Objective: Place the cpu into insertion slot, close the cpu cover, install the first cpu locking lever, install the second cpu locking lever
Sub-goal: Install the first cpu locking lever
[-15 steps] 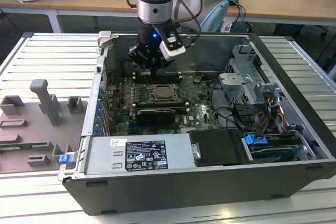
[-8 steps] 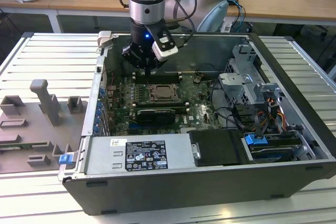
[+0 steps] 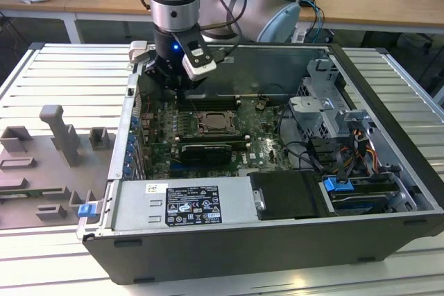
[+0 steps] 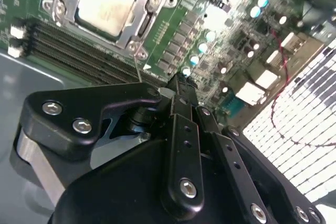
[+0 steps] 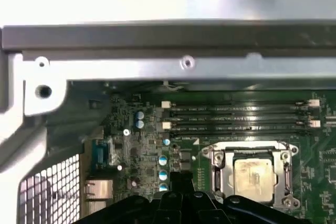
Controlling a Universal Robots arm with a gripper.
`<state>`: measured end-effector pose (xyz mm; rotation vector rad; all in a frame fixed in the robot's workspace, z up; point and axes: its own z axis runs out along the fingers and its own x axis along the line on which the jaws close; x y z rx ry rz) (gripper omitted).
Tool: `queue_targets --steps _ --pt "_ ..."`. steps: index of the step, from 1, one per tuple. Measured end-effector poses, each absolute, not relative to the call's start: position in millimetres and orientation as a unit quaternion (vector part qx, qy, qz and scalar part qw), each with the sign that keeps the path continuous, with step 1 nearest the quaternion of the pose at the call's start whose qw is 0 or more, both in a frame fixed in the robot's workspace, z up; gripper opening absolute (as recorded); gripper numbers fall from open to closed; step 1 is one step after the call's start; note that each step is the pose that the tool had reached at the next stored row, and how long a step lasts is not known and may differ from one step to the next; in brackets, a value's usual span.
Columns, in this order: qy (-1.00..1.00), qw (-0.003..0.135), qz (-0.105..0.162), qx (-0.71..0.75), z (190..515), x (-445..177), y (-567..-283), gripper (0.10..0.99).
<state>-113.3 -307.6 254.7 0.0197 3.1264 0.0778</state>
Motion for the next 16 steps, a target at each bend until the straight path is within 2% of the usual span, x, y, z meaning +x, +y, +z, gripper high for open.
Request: queue_targets --steps 4,16 --pt "1.0 0.007 0.025 -0.001 254 -114 -294 0.106" --pt "1.0 0.007 0.028 -0.003 251 -78 -291 0.106"
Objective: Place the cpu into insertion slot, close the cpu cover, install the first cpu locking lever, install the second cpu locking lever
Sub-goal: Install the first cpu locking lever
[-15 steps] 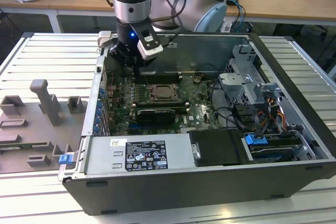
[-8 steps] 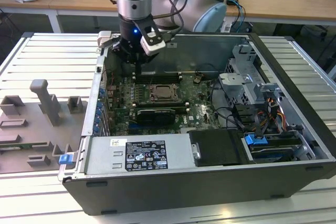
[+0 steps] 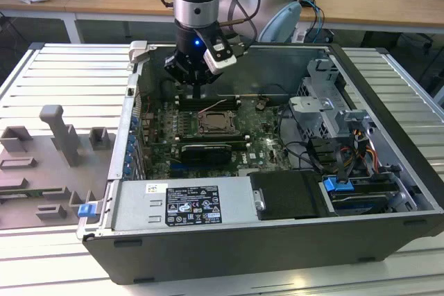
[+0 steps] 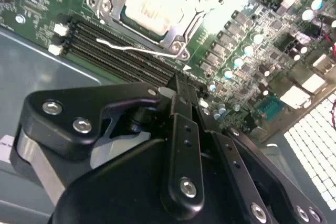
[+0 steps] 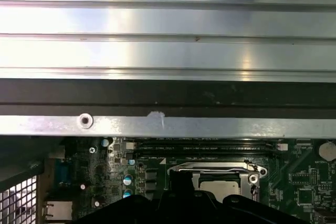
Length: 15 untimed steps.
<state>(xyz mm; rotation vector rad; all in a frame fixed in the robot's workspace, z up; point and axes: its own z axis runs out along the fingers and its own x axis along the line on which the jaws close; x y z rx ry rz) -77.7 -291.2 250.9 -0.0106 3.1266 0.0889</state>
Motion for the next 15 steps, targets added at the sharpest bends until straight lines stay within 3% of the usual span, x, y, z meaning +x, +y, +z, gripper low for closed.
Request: queue_targets --steps 15 --pt "0.999 0.007 0.035 -0.011 231 -55 -287 0.106"
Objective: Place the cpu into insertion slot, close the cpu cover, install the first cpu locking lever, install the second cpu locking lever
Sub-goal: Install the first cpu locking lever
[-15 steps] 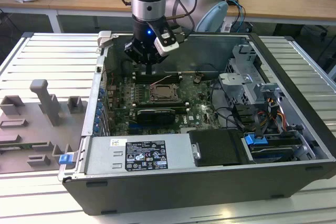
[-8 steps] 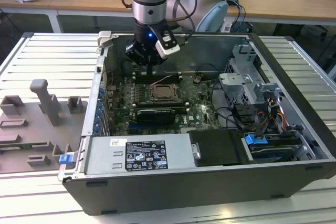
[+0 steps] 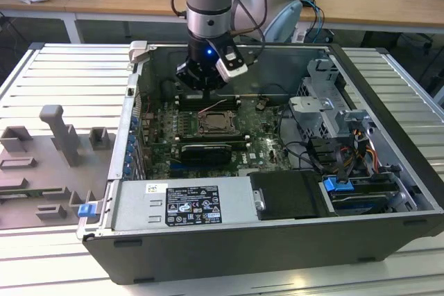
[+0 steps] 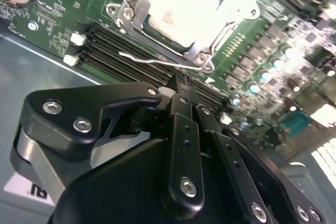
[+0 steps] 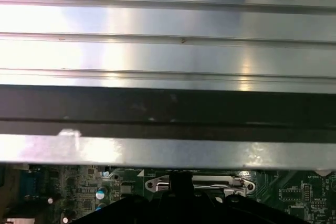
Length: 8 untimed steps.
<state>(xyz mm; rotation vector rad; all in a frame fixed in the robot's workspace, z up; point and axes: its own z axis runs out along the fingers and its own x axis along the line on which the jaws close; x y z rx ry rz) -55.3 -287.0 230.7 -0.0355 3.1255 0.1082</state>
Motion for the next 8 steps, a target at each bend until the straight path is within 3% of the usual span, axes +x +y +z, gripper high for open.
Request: queue_targets --steps 8 --pt "0.999 0.007 0.035 -0.038 226.3 -50.2 -286.1 0.106"
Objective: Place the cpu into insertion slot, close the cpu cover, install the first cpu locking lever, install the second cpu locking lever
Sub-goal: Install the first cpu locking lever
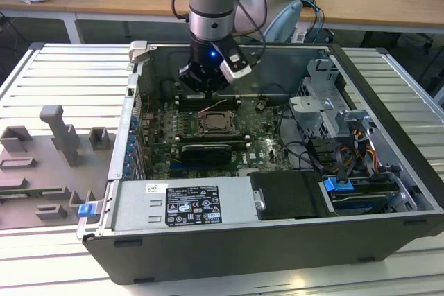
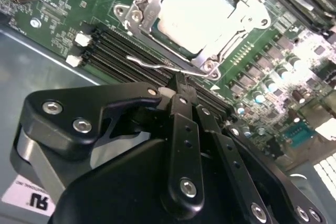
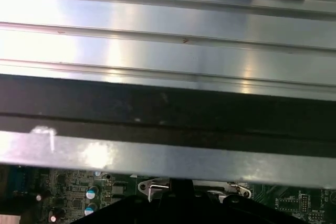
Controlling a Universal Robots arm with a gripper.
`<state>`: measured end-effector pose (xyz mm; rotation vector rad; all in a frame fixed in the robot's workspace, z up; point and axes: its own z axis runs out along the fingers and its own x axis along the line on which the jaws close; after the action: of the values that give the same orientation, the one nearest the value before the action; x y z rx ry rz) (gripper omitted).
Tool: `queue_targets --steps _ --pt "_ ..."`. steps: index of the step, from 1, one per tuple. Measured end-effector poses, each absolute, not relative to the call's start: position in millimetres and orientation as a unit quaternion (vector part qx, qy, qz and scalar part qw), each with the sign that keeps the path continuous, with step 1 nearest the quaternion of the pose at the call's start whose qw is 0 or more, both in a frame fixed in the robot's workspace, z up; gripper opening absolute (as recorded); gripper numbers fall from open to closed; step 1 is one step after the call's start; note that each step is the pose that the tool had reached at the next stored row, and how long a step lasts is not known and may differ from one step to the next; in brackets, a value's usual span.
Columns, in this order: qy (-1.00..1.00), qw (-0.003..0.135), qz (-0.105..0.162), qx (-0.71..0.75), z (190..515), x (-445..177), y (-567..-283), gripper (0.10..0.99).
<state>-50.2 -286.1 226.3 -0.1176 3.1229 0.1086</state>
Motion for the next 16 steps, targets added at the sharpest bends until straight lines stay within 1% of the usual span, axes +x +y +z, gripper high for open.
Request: queue_targets --steps 16 --pt "0.999 0.007 0.035 -0.035 219 -26 -283 0.106"
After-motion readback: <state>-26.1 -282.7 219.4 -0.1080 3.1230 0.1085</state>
